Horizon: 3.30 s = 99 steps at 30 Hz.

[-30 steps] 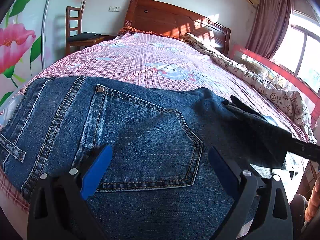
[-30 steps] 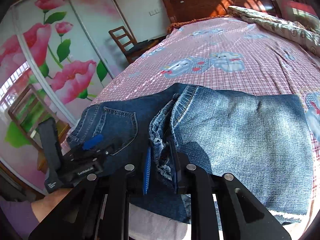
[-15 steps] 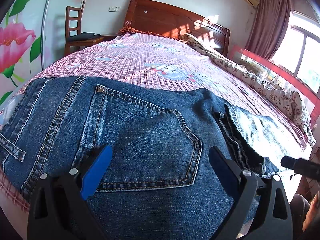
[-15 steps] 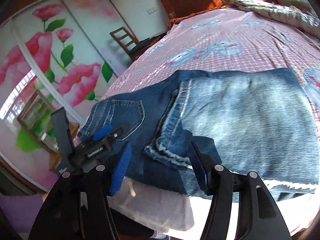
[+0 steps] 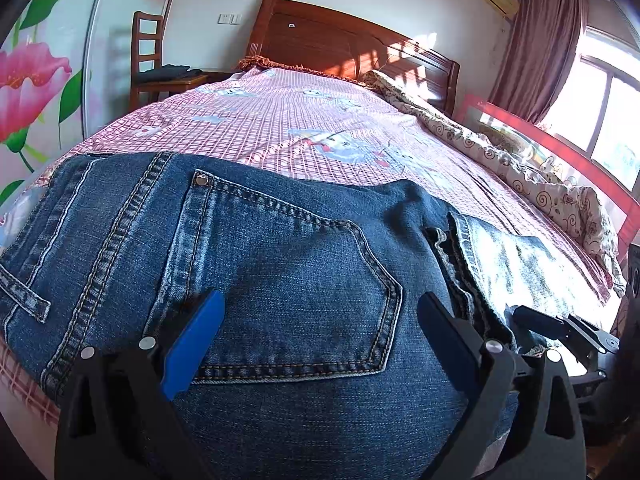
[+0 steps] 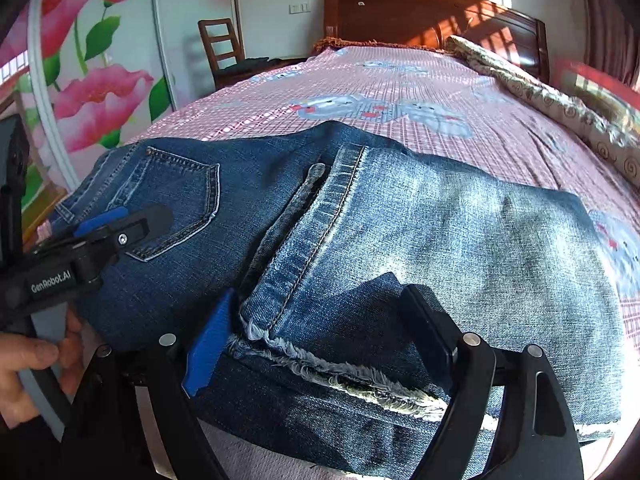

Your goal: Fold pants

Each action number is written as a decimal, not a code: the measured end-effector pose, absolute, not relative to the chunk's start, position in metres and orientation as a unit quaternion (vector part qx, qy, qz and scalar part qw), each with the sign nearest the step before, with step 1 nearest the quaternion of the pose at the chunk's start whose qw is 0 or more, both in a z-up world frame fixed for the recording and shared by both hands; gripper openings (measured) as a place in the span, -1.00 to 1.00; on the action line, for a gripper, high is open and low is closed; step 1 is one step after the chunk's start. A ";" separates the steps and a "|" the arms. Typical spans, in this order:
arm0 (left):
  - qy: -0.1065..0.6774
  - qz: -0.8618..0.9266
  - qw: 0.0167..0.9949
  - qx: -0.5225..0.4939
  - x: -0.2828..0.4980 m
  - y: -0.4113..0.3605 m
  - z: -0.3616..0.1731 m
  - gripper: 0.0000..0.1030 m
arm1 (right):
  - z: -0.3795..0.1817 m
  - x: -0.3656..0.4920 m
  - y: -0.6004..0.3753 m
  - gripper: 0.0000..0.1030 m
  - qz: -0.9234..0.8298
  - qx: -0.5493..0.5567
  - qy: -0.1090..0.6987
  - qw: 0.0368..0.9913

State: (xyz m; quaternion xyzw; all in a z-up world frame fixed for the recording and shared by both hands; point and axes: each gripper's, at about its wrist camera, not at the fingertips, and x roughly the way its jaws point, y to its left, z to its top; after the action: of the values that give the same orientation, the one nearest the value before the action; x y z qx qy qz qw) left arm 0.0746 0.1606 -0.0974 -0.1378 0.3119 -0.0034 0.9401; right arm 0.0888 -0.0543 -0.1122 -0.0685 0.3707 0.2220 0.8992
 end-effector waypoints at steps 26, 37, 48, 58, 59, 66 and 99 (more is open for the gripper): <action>0.238 0.084 0.783 -0.569 -0.016 0.331 -0.120 0.86 | -0.114 0.092 -0.034 0.83 0.209 -0.122 0.403 0.882; 0.281 0.170 0.766 -0.552 0.015 0.318 -0.121 -0.13 | -0.114 0.091 -0.035 0.83 0.210 -0.119 0.400 0.884; 0.252 0.185 0.780 -0.542 0.005 0.311 -0.116 -0.74 | -0.111 0.093 -0.035 0.86 0.217 -0.115 0.410 0.878; 0.226 0.149 0.842 -0.467 0.023 0.285 -0.057 -0.76 | -0.061 0.083 -0.158 0.86 0.256 0.176 0.385 0.869; 0.225 0.139 0.850 -0.455 0.028 0.278 -0.047 -0.76 | -0.061 0.080 -0.178 0.86 0.250 0.205 0.380 0.867; 0.218 0.040 0.916 -0.335 0.063 0.188 0.016 -0.77 | -0.090 0.049 -0.303 0.86 0.210 0.362 0.323 0.849; 0.314 -0.098 0.944 -0.029 0.031 0.004 -0.019 0.78 | -0.119 0.035 -0.345 0.86 0.224 0.517 0.294 0.772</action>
State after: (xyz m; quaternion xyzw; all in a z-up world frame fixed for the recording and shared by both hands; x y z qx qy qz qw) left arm 0.0309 0.0041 -0.0187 -0.0294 0.3136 -0.0980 0.9440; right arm 0.0351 -0.3449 -0.1193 0.5169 0.2943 0.2241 0.7720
